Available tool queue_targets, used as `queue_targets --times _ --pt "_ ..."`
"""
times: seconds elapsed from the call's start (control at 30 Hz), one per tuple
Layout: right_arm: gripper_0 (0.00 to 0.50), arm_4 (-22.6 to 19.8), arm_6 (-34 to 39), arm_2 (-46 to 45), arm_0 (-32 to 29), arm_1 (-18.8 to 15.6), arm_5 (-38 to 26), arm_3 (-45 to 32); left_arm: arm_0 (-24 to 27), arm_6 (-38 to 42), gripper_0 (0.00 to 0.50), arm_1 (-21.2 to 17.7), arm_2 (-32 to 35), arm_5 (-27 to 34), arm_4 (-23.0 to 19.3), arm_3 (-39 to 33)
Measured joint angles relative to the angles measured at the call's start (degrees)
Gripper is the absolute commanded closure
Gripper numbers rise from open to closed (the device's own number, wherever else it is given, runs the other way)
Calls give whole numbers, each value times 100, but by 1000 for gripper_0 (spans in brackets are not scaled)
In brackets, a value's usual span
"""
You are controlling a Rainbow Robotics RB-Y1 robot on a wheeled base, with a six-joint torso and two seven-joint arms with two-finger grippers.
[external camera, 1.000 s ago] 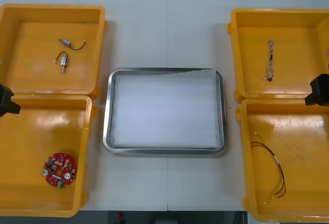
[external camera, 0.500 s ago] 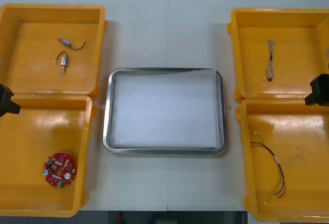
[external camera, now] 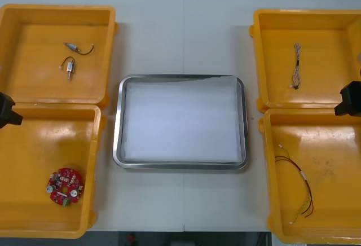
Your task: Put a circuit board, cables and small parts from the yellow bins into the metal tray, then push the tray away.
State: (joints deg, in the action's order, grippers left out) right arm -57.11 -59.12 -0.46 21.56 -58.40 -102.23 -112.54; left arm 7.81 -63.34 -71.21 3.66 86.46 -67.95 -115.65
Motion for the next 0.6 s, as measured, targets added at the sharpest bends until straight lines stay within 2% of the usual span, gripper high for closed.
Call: queue_targets --times 0.6 --pt "0 0 0 0 0 0 0 0 0 0 0 0 0 0 0 0"
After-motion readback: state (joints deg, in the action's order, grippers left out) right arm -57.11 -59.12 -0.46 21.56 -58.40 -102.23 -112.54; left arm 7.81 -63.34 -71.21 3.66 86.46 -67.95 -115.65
